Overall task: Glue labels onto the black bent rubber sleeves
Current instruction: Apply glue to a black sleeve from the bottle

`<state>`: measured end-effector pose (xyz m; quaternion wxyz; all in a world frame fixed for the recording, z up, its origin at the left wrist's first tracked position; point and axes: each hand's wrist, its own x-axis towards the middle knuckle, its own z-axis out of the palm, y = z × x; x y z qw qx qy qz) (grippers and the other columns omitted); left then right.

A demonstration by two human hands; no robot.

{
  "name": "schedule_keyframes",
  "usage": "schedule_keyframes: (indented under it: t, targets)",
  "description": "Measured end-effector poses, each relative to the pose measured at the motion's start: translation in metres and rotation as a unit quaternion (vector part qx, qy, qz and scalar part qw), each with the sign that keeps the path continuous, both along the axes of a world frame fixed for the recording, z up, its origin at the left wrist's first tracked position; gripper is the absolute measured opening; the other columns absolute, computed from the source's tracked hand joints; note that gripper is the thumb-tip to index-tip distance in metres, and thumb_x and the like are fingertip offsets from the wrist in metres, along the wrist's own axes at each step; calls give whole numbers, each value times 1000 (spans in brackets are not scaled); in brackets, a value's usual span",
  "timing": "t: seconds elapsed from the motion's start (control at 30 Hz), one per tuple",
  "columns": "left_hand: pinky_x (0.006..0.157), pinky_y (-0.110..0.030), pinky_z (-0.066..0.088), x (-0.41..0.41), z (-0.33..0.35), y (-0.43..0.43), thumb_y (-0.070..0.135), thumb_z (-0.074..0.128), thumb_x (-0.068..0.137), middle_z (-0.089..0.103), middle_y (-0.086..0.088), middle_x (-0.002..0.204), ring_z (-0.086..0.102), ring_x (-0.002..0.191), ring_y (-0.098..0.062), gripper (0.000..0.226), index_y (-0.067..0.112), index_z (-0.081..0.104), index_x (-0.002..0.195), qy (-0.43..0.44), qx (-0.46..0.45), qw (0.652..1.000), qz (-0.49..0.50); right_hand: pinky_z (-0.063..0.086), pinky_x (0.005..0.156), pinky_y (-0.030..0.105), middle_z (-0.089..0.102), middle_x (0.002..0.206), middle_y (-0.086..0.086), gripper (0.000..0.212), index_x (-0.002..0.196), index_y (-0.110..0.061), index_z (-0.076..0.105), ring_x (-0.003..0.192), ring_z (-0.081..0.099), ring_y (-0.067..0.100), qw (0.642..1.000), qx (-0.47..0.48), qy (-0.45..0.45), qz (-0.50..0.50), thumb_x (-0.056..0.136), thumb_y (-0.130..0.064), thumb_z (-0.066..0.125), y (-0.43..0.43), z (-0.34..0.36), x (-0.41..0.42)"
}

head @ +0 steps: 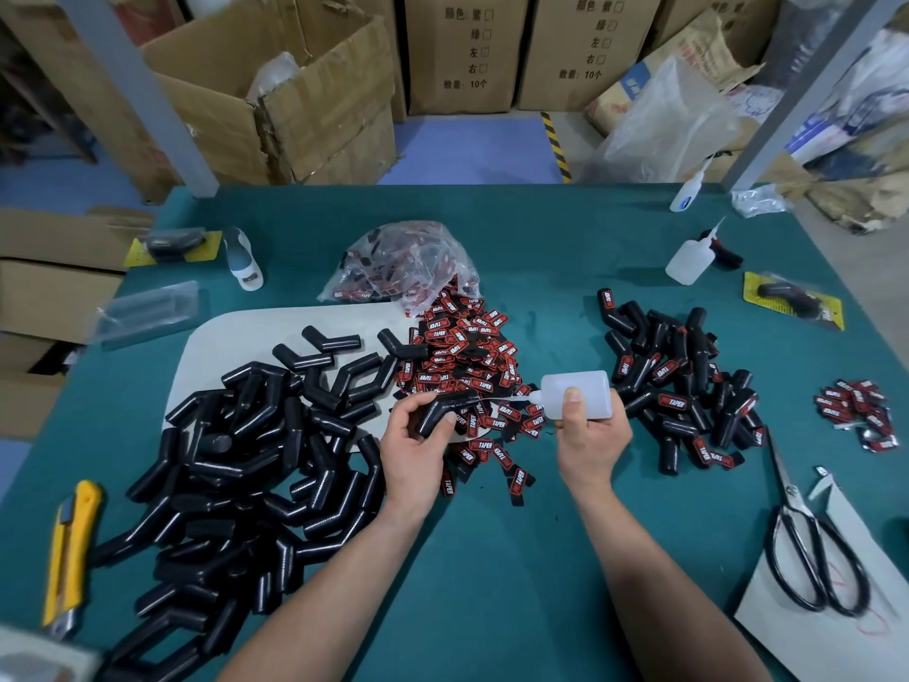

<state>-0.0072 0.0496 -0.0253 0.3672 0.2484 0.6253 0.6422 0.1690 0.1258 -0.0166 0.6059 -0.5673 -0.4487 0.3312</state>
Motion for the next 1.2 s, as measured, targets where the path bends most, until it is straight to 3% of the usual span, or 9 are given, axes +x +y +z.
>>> schedule_keyframes:
  t: [0.13,0.63,0.9,0.97,1.07,1.2]
  targets:
    - [77,-17,56,0,1,-1,6,79,88,76,12,98,71,87,-4,40,41,71,104,-1,-1,1000,-1,47,55,40,60,63,-16,13,72,-36,62,60,54,18,1000,0,0,1,79,-46,66,0,-1,0]
    - [78,-16,55,0,1,0,3,78,88,75,13,101,72,90,-3,41,40,70,104,8,-2,1000,-2,48,53,43,59,63,-12,21,74,-30,57,59,55,21,1000,2,-1,-2,79,-48,67,0,-1,-2]
    - [78,-16,54,1,3,0,0,78,87,73,17,107,70,85,-2,46,44,70,99,26,0,1000,6,45,52,19,62,65,-21,18,75,-30,55,57,54,-3,1000,12,-1,-2,78,-45,64,0,3,-2]
    - [76,-17,54,1,2,0,1,78,87,73,16,109,68,80,-2,46,45,70,99,28,-2,1000,3,46,53,24,62,66,-20,18,74,-30,56,58,54,-1,1000,12,-5,-6,79,-46,64,0,3,-2]
    - [86,-14,52,2,1,1,-1,78,87,72,14,111,69,97,-3,44,41,71,99,34,8,999,6,49,55,42,60,63,-13,16,72,-32,59,60,54,17,1000,1,-3,-13,79,-45,66,0,0,-1]
    - [99,-18,48,1,0,2,-3,79,84,71,8,114,66,111,-6,41,34,71,100,50,9,999,4,49,54,53,56,61,-12,9,73,-40,62,61,52,20,1000,-5,-7,-16,78,-46,66,1,-1,-1]
